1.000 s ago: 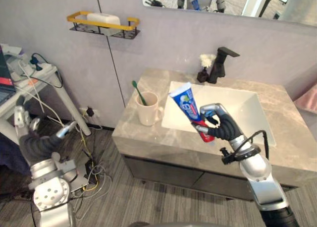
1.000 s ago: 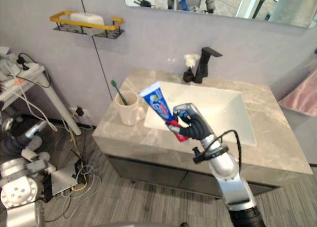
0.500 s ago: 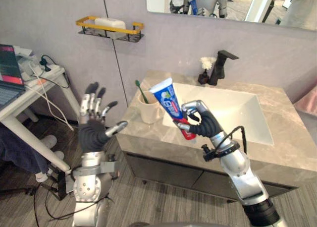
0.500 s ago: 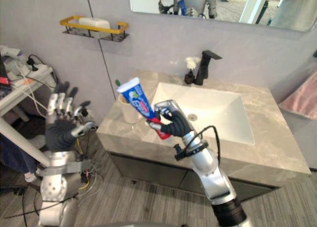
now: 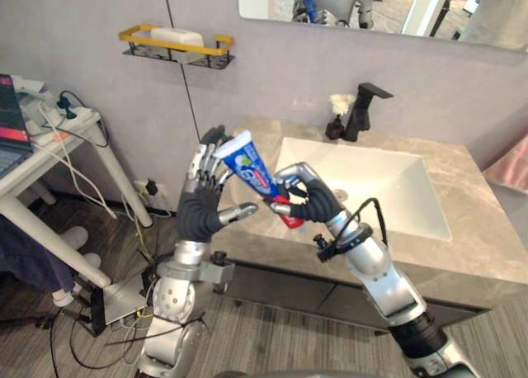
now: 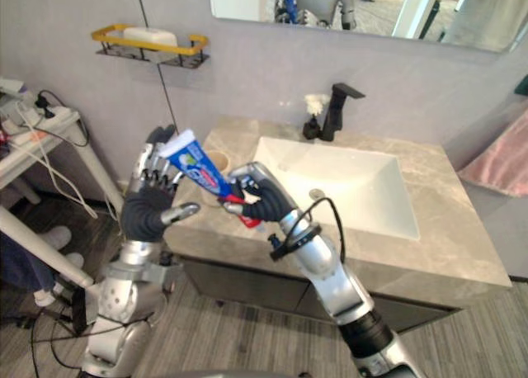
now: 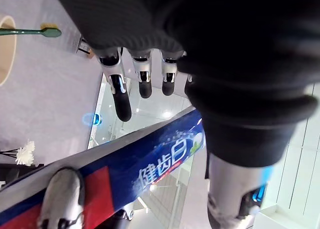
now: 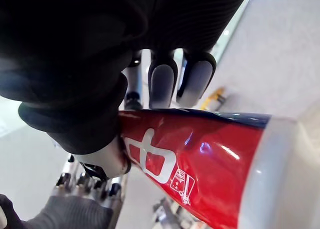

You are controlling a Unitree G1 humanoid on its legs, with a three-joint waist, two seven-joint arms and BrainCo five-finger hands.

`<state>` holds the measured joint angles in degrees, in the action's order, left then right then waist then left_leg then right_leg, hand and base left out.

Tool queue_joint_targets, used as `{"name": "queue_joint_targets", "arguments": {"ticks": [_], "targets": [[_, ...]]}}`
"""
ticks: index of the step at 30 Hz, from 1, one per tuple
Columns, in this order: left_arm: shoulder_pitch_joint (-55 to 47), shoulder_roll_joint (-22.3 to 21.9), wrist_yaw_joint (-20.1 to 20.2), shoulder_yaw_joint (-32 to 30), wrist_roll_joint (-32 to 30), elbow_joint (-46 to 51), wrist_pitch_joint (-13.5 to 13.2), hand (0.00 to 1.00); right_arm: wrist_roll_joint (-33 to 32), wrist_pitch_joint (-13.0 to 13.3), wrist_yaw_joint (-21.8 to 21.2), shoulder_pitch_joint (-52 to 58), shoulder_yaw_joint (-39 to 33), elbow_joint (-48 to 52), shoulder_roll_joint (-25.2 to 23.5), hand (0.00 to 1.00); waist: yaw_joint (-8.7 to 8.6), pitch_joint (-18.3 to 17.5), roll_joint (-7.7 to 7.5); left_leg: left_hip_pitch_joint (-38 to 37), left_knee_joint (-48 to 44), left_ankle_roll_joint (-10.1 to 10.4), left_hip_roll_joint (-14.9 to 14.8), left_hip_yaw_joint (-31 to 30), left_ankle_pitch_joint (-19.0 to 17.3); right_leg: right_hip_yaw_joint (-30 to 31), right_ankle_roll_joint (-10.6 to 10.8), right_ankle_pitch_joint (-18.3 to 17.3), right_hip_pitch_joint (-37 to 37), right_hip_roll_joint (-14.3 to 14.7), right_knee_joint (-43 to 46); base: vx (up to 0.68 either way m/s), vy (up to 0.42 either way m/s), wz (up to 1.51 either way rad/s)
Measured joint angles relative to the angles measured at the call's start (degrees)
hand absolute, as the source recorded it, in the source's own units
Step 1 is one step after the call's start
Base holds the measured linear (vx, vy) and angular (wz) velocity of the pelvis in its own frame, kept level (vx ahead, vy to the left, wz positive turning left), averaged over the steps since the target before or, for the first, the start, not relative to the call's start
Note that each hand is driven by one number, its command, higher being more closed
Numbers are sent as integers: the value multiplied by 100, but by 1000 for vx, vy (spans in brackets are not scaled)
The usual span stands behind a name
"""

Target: Organize washtable

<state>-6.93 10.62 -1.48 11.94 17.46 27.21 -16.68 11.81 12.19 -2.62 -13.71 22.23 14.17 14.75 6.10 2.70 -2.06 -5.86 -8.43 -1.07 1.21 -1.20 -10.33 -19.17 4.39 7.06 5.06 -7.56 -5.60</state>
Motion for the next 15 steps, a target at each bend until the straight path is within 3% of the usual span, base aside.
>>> {"name": "queue_joint_targets", "arguments": {"ticks": [5, 6, 15], "targets": [[213, 84, -2, 180, 46, -85, 23, 0, -6, -4, -47, -69, 128, -178, -31, 100, -64, 9, -45, -37, 22, 0, -3, 45, 0, 44, 0, 0, -2, 4, 0, -12, 2, -5], [255, 86, -9, 192, 61, -87, 23, 100, -13, -14, -84, -68, 131, -216, -29, 100, -66, 10, -44, -48, 32, 0, -4, 62, 0, 55, 0, 0, -3, 6, 0, -15, 3, -7], [546, 123, -19, 332, 132, -326, 67, 100, -27, -14, -134, -214, 328, -272, 6, 100, -98, 22, -55, -55, 51, 0, -17, 90, 0, 85, 0, 1, -18, 23, 0, -2, 0, -1]]}}
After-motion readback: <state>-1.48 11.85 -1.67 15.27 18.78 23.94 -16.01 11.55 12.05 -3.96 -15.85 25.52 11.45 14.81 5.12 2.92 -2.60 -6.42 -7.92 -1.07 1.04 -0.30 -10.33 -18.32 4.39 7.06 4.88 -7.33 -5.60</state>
